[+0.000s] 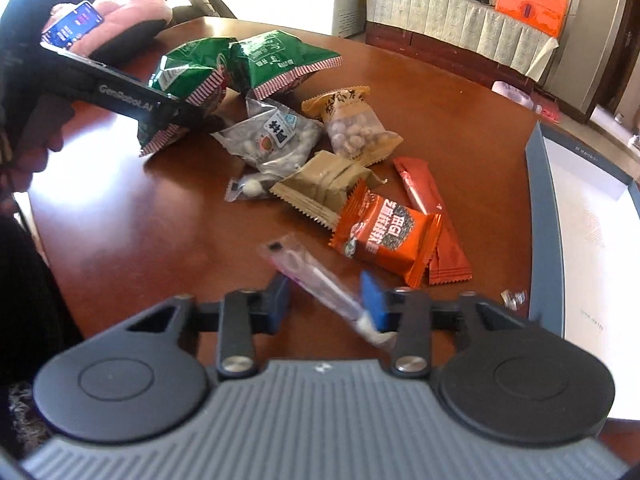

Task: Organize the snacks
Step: 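Grasp the green chip bag with the left tool while the right tool grasps a clear candy stick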

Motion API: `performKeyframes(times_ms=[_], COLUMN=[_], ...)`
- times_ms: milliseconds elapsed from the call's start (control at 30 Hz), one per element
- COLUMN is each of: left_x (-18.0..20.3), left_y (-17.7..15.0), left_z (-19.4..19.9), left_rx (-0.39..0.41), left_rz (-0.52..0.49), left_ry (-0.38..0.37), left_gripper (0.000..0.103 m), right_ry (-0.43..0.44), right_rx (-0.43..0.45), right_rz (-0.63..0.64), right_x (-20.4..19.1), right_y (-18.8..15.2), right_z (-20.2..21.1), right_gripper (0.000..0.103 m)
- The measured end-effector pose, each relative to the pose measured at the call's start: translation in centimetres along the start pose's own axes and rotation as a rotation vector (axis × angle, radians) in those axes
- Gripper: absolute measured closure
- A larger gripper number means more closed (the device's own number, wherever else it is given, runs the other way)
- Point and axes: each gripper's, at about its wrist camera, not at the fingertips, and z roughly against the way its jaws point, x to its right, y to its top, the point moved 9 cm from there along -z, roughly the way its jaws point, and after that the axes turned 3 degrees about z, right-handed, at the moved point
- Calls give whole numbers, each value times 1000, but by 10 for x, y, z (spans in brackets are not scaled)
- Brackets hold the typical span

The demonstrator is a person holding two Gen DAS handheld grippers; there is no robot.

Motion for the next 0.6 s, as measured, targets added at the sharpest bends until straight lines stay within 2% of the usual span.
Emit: performKeyframes(times_ms=[33, 133, 233, 300, 333, 367, 400, 433, 600], left_x=[0, 3, 3, 3, 3, 4, 4, 5, 4], left_y=[0, 1, 1, 1, 1, 2, 2, 1, -1], left_z=[0, -1, -1, -1, 0, 0, 0, 0, -5], left_rx=[-1, -4, -4, -4, -3, -2, -3, -4, -25], left_rz=[0, -2, -6, -7, -8, -8, -6, -4, 25], left_ry=[-1, -1, -1, -2, -4, -6, -11, -17, -39], left_gripper=[3, 3, 3, 3, 3, 3, 3, 3, 3], right_ry=[-27, -72, -72, -42, -3, 29, 46, 54, 67], right_rx=[-4, -12, -22, -37, -47, -51, -50, -51, -41], right_rz=[15, 61, 96, 65, 28, 4, -11, -21, -35], right_x=[1, 3, 5, 9, 10, 10, 9, 8, 1], right_y=[-2, -5, -8, -10, -11, -10, -10, -10, -7], right_z=[0, 1, 4, 4, 4, 4, 4, 4, 3], right_gripper=[58, 34, 32, 33, 41, 57, 67, 73, 77])
